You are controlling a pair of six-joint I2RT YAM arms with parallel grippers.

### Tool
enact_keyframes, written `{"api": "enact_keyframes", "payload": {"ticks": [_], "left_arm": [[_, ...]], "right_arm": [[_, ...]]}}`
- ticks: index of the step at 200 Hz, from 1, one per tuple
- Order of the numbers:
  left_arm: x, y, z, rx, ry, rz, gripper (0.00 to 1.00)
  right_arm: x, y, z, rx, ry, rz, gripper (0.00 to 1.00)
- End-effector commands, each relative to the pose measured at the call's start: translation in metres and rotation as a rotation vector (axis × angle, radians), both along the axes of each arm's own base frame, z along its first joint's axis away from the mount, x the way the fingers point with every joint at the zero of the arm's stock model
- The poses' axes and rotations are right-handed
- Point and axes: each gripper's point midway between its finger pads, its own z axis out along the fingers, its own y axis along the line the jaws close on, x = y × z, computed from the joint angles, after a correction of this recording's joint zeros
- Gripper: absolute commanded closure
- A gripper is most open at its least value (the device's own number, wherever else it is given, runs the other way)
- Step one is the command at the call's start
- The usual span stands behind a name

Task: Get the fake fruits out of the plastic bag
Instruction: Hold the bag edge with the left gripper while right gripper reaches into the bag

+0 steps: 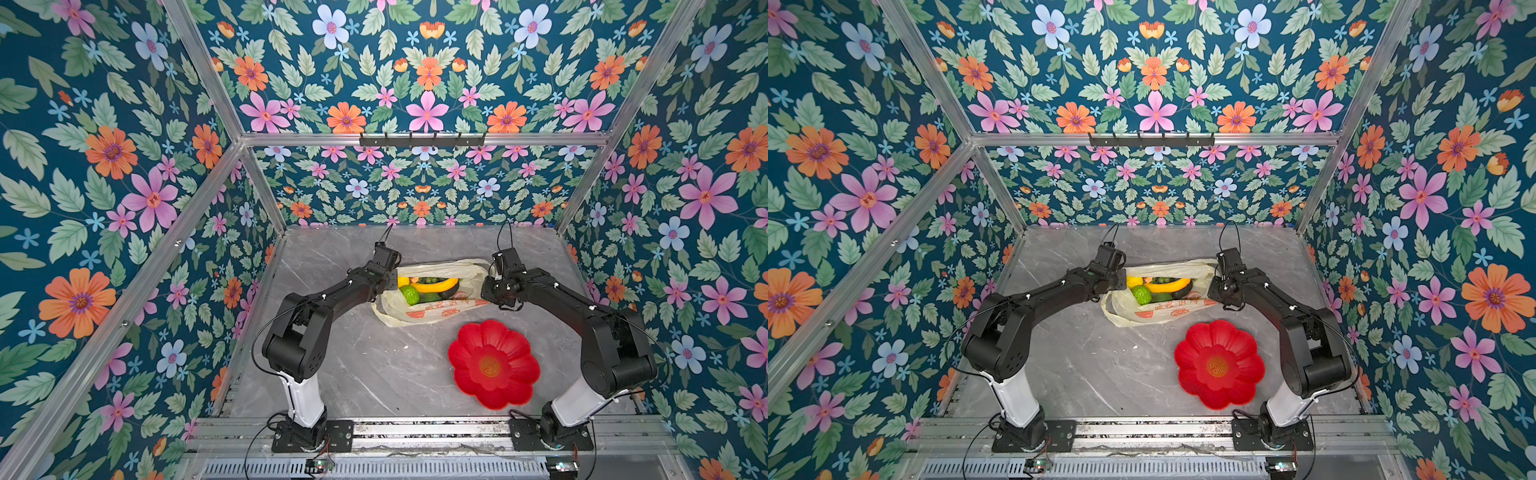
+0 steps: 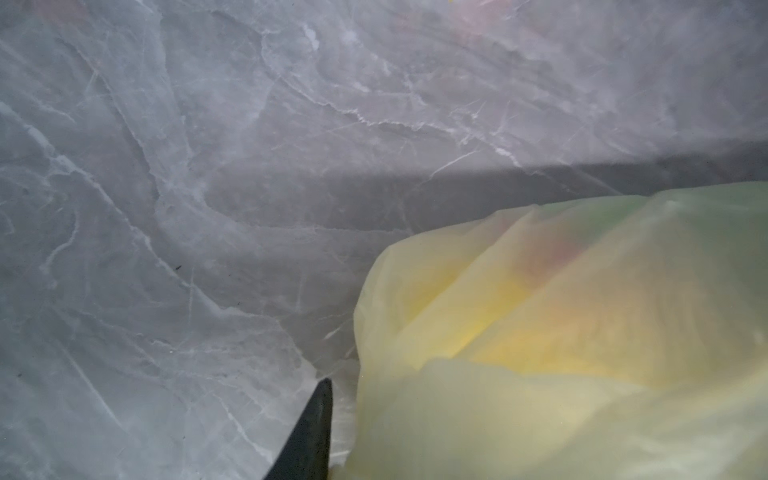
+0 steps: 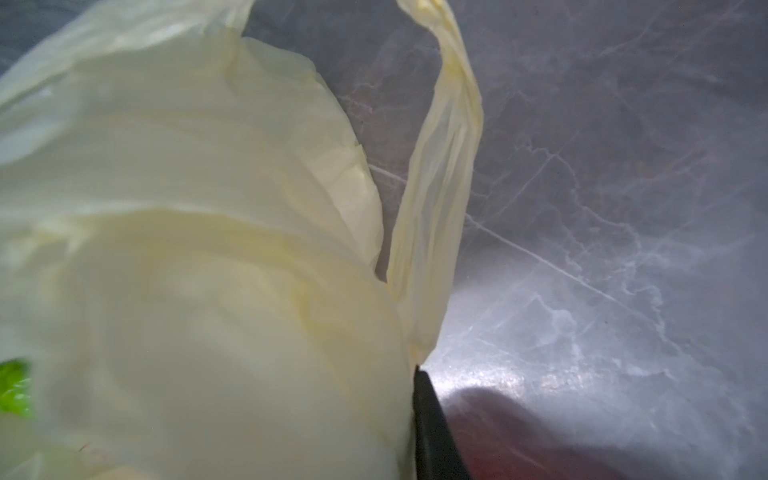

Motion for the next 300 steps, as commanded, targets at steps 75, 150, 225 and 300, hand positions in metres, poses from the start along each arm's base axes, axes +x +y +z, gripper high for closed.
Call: {"api": "enact_keyframes", "payload": {"ticks": [75,150,225,300], "left_arm": [[-0.024,0.003,0.018,-0.101,-0.166,-0.051,0.91],[-0.032,0.006,0.016,-0.16,-0.226,-0.045,0.93],[-0.035,0.029,0.015,-0.192,-0.251,0.048,0.96],[-0.039,0.037,-0.007,-0.257,-0.199,0.08,0.94]], "right_arm": [[-0.018,-0.002,0.064,-0.287,-0.068,0.066,0.21],[-0.034,0.155,0.073,-0.113,-0.134,0.38,0.22],[-0.051,0.221,-0.005,0.002,0.002,0.447,0.39],[-0.052,0.225,-0.032,-0.009,-0.004,0.461,0.37]]}}
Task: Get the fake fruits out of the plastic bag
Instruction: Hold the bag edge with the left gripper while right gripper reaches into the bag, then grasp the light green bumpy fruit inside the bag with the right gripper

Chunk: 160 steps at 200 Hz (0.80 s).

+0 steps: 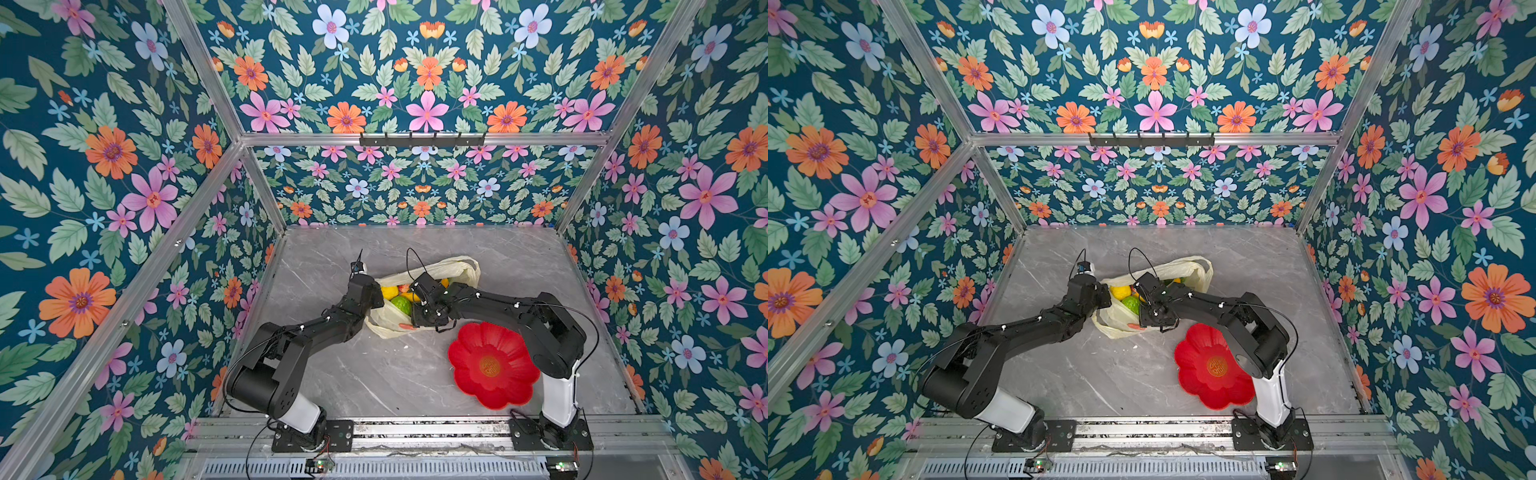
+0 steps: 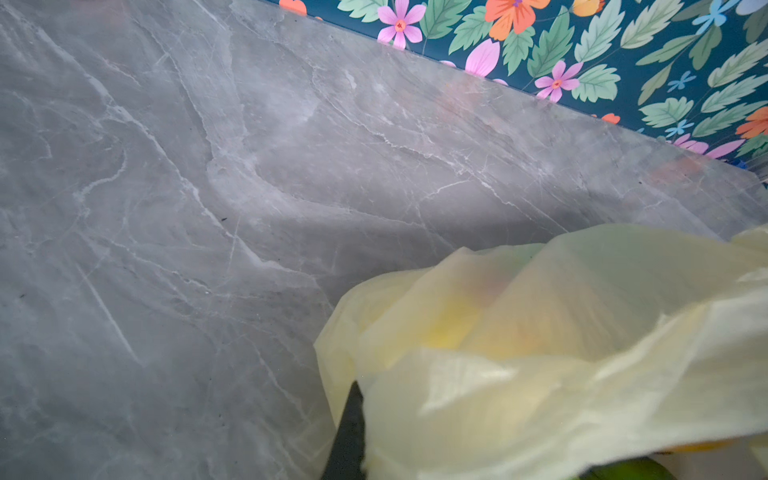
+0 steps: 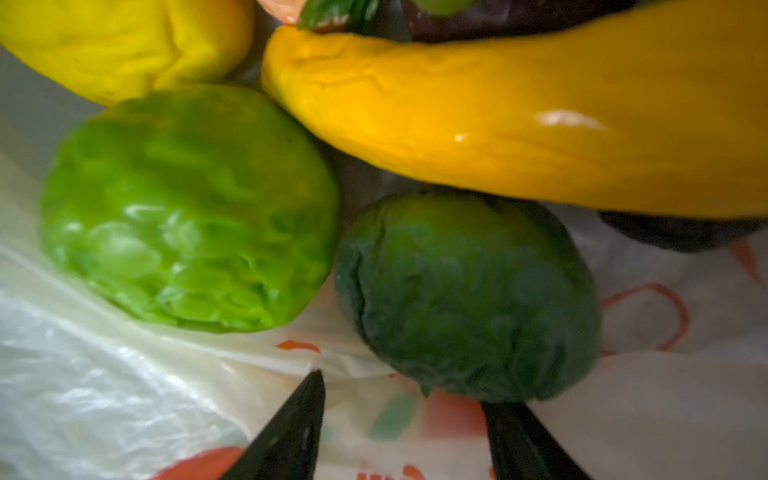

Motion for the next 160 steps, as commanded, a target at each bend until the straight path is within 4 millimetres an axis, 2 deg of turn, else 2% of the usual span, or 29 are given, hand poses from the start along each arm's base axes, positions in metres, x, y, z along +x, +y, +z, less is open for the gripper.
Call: {"api": "enact_keyframes", "payload": {"ticks": [1,38,62,106,160], "left_arm": [[0.002,-0.006,0.002,-0.038,-0.01,-0.015,0.94],[-0.005,-0.008,-0.003,-0.061,-0.002,-0.038,0.93],[-0.005,-0.011,-0.003,-0.075,-0.01,-0.046,0.93],[-0.006,-0.012,0.0,-0.094,-0.024,-0.047,0.93],[-0.007,-0.01,0.002,-0.098,-0.028,-0.039,0.93]], "right_arm": [[0.009,0.013,0.016,0.053,-0.05,0.017,0.37],[0.015,0.009,0.051,0.07,-0.108,-0.009,0.36],[0.015,0.009,0.066,0.086,-0.114,-0.023,0.36],[0.016,0.028,0.069,0.13,-0.079,-0.027,0.39],[0.031,0.041,0.055,0.093,-0.069,-0.053,0.38]]}}
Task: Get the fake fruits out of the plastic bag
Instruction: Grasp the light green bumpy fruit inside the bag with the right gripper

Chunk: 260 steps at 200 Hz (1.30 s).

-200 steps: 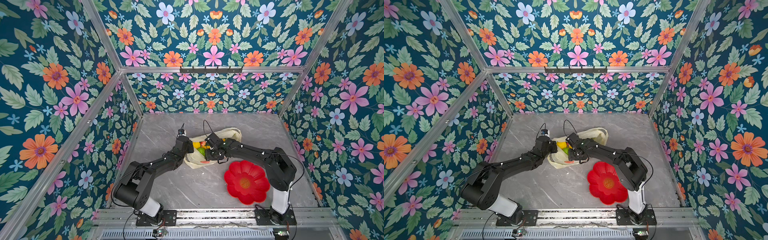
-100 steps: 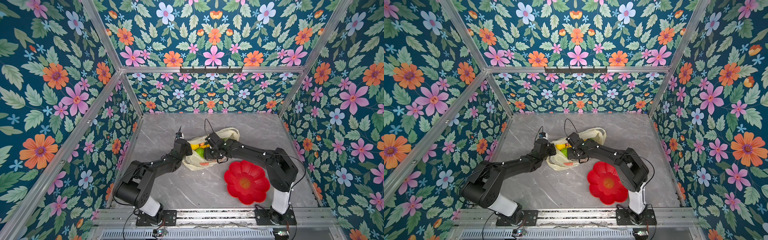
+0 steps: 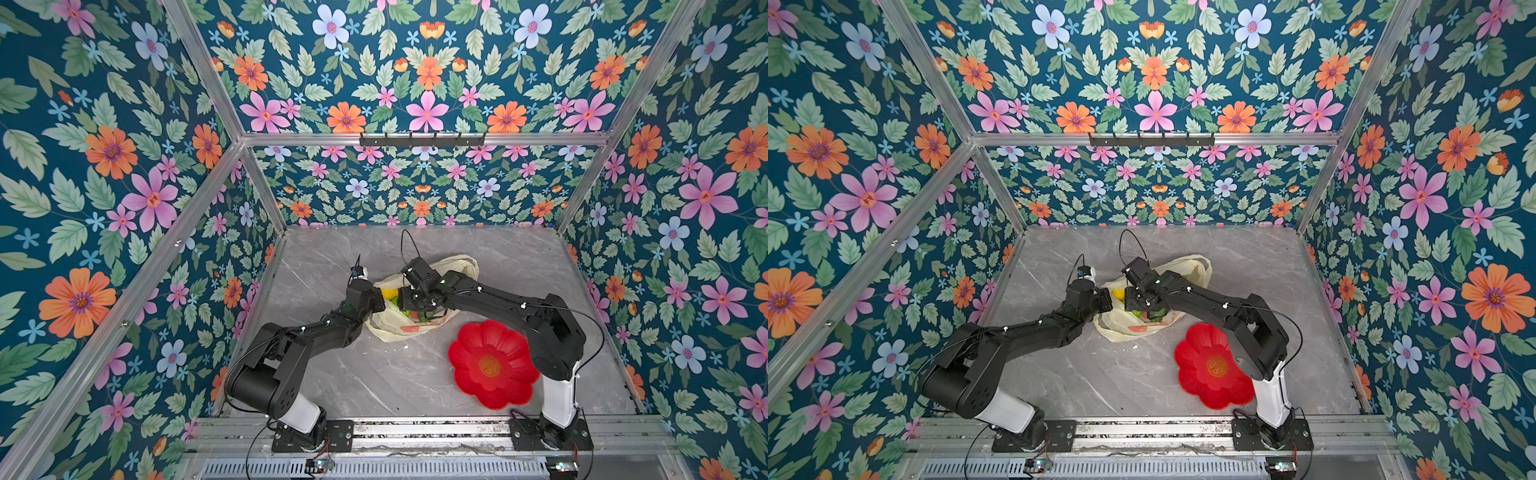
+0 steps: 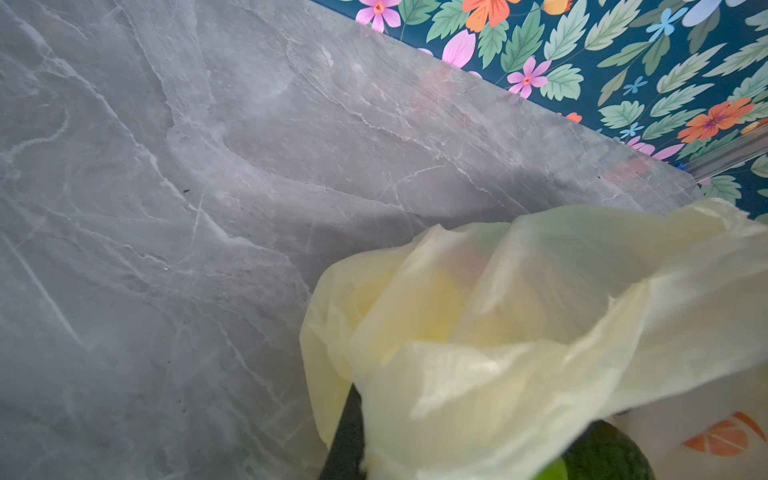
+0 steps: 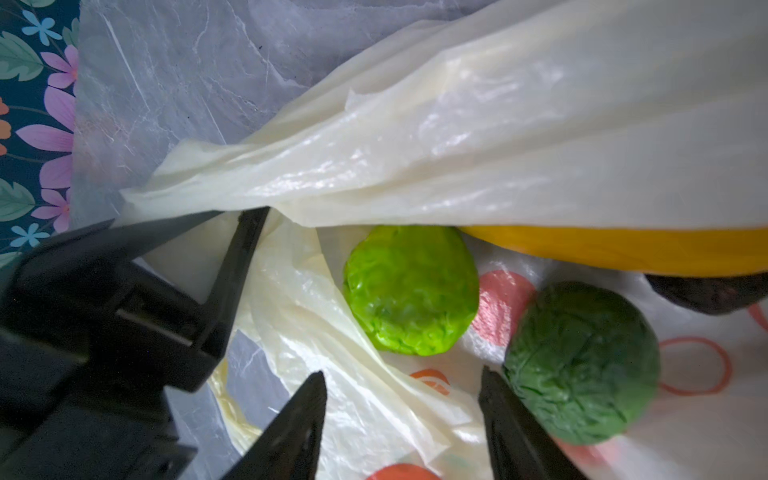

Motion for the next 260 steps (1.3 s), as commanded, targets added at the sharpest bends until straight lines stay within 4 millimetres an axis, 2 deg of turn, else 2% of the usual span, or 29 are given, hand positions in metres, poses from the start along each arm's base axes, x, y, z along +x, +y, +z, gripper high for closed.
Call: {"api": "enact_keyframes", "payload": {"ticks": [1,31,76,148,191,260], "left_arm": [[0.002,-0.001,0.006,-0.02,-0.022,0.007,0.93],[0.002,-0.002,0.006,-0.029,-0.02,0.002,0.93],[0.002,-0.003,0.008,-0.036,-0.025,0.002,0.93],[0.001,-0.002,0.01,-0.043,-0.031,0.003,0.93],[0.001,-0.002,0.01,-0.047,-0.033,0.005,0.93],[0.001,-0.002,0.01,-0.044,-0.034,0.007,0.92]], "right_arm": [[0.004,-0.002,-0.007,-0.032,0.02,-0.03,0.38],[0.011,-0.002,-0.019,-0.074,0.04,-0.06,0.35],[0.009,0.004,-0.043,-0.085,0.093,-0.058,0.32],[0.011,0.007,-0.067,-0.124,0.134,-0.056,0.17],[0.015,0.006,-0.066,-0.139,0.122,-0.059,0.2],[0.016,0.004,-0.046,-0.13,0.085,-0.044,0.27]]}}
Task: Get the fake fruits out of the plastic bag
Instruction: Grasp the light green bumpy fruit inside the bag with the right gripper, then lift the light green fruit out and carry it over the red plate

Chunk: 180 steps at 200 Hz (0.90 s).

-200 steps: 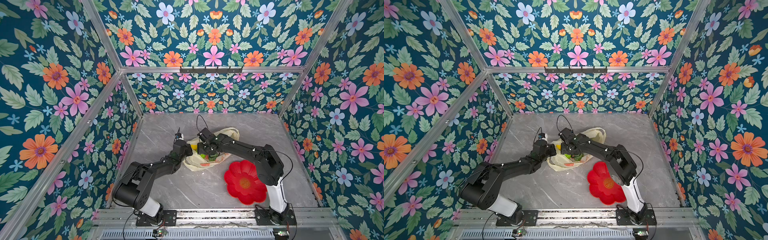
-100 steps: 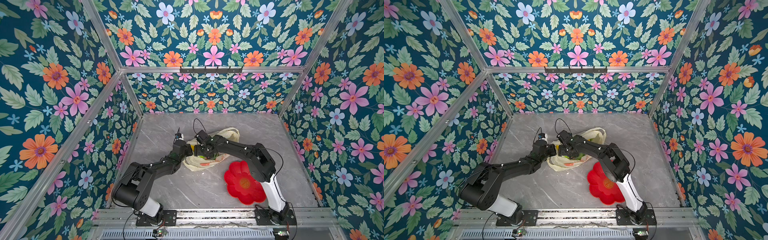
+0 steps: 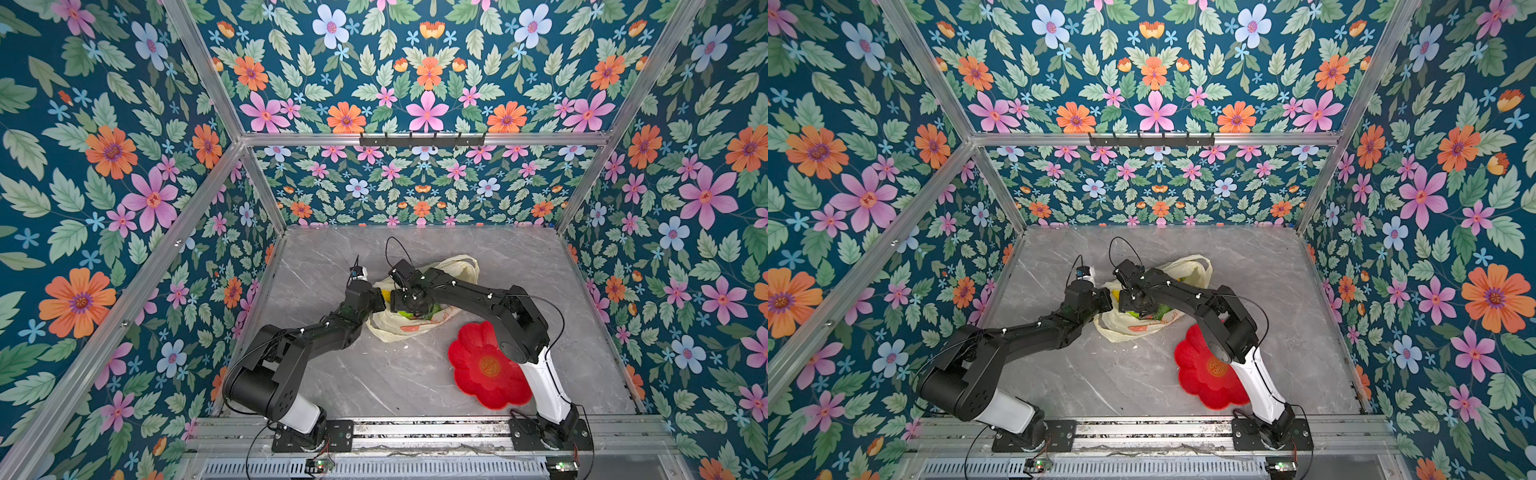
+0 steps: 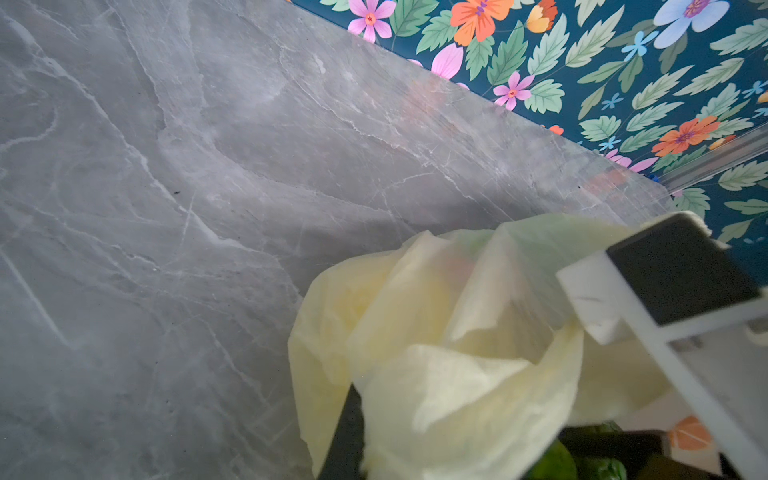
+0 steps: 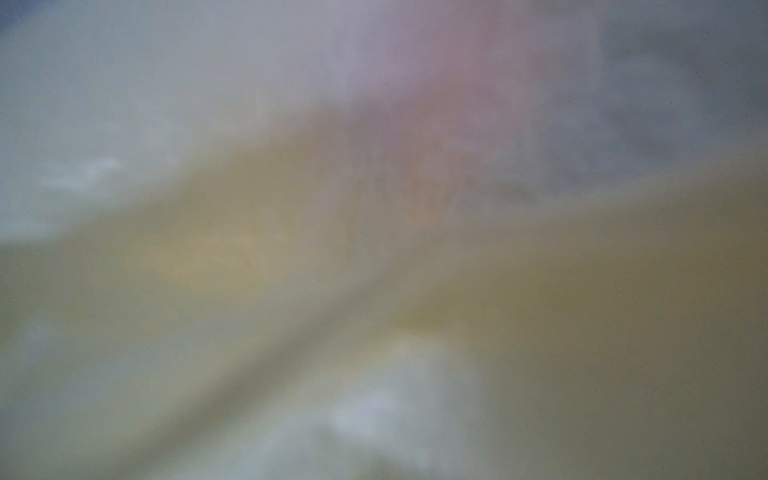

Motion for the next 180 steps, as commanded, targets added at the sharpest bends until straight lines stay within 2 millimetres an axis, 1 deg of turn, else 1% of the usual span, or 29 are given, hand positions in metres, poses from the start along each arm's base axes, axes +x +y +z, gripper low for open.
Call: {"api": "enact_keyframes", "payload": {"ticks": [1,40,61,77,101,119,145,164,167,168,171,180], "left_arm": [[0.002,0.0,0.005,-0.009,-0.019,0.006,0.92],[0.003,-0.001,0.005,-0.009,-0.017,0.005,0.92],[0.003,-0.001,0.005,-0.006,-0.017,0.003,0.92],[0.003,-0.001,0.005,-0.005,-0.018,0.002,0.92],[0.003,-0.001,0.005,-0.001,-0.017,0.001,0.92],[0.003,-0.001,0.004,-0.001,-0.015,-0.001,0.92],[0.004,-0.001,0.004,0.0,-0.013,-0.001,0.92],[0.003,-0.001,0.005,-0.001,-0.014,-0.001,0.92],[0.003,-0.001,0.005,-0.001,-0.015,0.0,0.92],[0.003,-0.001,0.005,0.0,-0.015,0.0,0.92],[0.003,-0.001,0.005,-0.001,-0.015,-0.001,0.92],[0.003,-0.001,0.006,-0.003,-0.016,-0.002,0.92]], "right_arm": [[-0.002,-0.006,0.009,-0.022,-0.014,0.012,0.27],[-0.004,-0.011,0.029,-0.009,-0.047,0.021,0.27],[-0.007,-0.01,0.041,0.015,-0.057,0.035,0.28],[-0.012,-0.014,0.049,0.024,-0.061,0.042,0.28],[-0.02,-0.023,0.072,0.039,-0.092,0.059,0.28],[-0.029,-0.034,0.091,0.045,-0.117,0.069,0.29],[-0.046,-0.062,0.109,0.02,-0.128,0.059,0.29],[-0.062,-0.085,0.116,0.005,-0.123,0.046,0.3],[-0.065,-0.089,0.111,-0.007,-0.113,0.042,0.3],[-0.066,-0.091,0.117,0.001,-0.122,0.04,0.3],[-0.069,-0.096,0.122,0.005,-0.129,0.034,0.3],[-0.078,-0.109,0.121,-0.008,-0.118,0.019,0.3]]}}
